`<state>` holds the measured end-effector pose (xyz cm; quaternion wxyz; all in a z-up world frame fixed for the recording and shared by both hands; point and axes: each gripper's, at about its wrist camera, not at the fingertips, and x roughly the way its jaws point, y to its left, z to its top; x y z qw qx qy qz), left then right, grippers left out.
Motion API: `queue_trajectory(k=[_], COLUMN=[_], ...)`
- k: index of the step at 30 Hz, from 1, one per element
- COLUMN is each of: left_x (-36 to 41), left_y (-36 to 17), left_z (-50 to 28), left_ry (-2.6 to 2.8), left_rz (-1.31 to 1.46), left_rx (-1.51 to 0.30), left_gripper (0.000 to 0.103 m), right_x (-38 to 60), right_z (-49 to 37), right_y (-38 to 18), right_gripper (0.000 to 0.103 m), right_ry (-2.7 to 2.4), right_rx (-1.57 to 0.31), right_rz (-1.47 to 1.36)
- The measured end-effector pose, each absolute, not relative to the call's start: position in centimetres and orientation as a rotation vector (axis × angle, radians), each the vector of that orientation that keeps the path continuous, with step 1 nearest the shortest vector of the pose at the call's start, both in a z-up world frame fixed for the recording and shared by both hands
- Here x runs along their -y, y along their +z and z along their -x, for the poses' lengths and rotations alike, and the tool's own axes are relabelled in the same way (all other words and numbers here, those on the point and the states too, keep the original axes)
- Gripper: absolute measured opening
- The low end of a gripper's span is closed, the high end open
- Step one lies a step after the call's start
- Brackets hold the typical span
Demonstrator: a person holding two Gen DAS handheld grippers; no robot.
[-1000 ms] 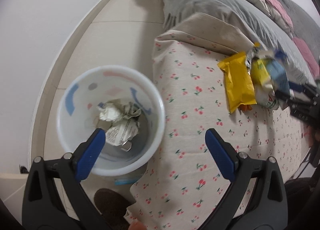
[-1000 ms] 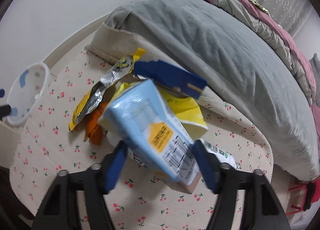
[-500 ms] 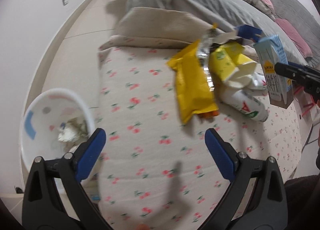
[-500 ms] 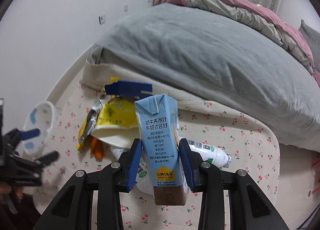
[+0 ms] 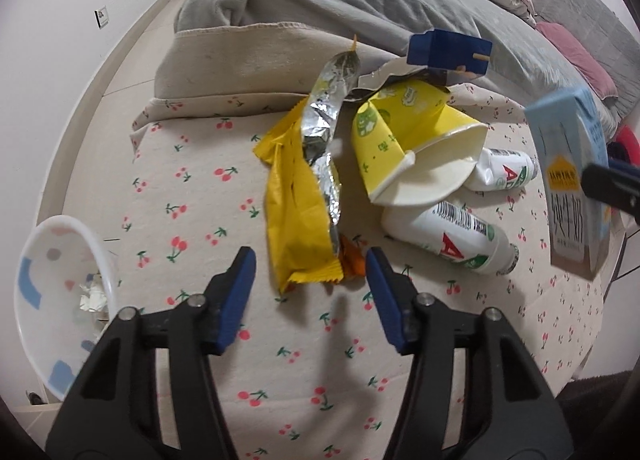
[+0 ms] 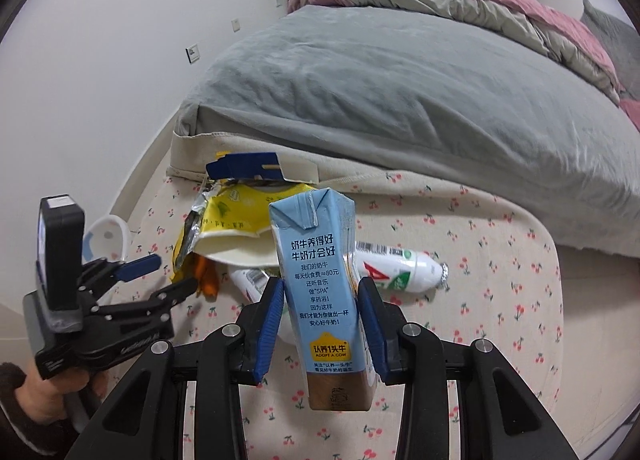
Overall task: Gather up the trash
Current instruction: 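Grasp the foil-lined yellow snack bag with the left gripper while the right holds the carton, then carry the snack bag over the wastebasket and open the left gripper while the right carries the carton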
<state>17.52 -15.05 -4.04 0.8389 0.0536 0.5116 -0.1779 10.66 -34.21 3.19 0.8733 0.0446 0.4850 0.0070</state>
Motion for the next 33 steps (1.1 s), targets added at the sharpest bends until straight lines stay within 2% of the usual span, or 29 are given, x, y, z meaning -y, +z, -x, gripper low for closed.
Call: queue_trajectory(k=[2, 5, 10, 13, 14, 33], left_x=[15.3, 15.2, 14.4, 13.6, 13.4, 6.8], left_y=[-4.2, -4.4, -4.2, -3.7, -3.6, -0.8], left_z=[-17.6, -17.8, -17.9, -17.8, -17.7, -16.5], left_ry=[-0.374, -0.372, -0.382, -0.391, -0.395, -0.383], left_rz=[-0.119, -0.117, -0.089, -0.078, -0.072, 0.084], left_rx=[-1.083, -1.091, -1.088, -1.074, -1.07, -1.037], left_gripper=[0.053, 0.04, 0.029, 0.017, 0.01, 0.009], right_x=[34.6, 35.2, 35.6, 35.8, 35.8, 32.0], right_z=[-10.4, -10.2, -9.8, -9.6, -9.6, -9.7], right_y=[3.0, 2.6, 2.4, 2.4, 2.4, 3.3], right_gripper=[0.039, 0.039, 0.039, 0.039, 0.039, 0.039], right_ry=[0.006, -0.004, -0.012, -0.01, -0.01, 0.09], right_rx=[-1.024, -1.04, -1.048, -1.047, -1.045, -1.025], right_rz=[-0.101, -0.11, -0.121, -0.129, -0.132, -0.145])
